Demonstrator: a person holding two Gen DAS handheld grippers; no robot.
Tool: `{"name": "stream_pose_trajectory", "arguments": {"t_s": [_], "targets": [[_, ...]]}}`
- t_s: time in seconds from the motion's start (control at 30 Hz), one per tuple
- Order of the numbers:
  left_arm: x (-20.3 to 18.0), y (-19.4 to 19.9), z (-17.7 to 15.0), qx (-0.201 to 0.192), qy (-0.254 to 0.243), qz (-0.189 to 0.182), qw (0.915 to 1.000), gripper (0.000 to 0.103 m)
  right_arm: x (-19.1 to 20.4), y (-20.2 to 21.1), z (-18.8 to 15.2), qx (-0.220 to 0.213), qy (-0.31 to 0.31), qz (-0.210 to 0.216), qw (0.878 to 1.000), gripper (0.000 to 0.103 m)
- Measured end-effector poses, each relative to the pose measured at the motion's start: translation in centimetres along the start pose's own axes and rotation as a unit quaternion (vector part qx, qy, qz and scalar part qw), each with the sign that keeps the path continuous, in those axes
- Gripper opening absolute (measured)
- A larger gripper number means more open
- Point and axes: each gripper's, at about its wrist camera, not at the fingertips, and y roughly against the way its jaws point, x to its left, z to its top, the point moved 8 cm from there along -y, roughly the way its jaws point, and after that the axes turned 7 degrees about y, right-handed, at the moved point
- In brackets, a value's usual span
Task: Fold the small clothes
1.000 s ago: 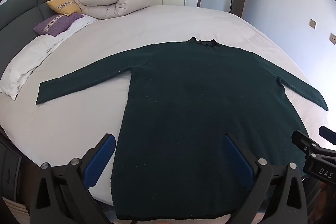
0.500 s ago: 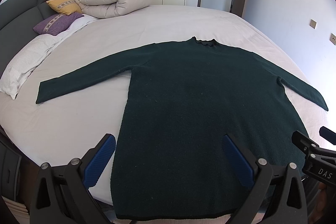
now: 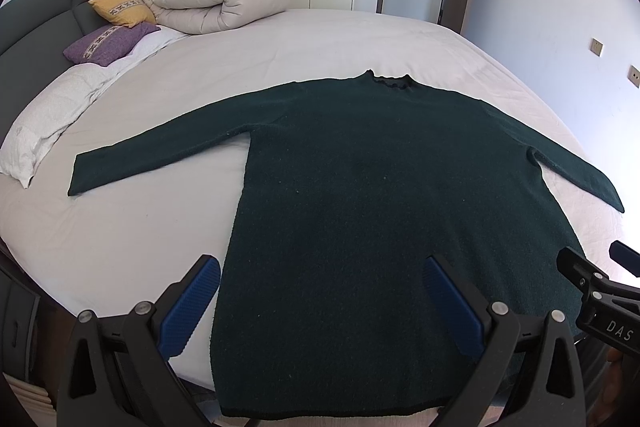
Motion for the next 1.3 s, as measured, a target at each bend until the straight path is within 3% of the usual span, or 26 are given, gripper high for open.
{"name": "stream_pose_trajectory", "arguments": {"t_s": [1.3], "targets": [[-0.09, -0.11, -0.10, 0.002, 0.004, -0.004, 1.0000, 0.103, -0.65, 0.72, 0.16, -0.001, -0.005, 0.001, 1.000, 0.103]]}}
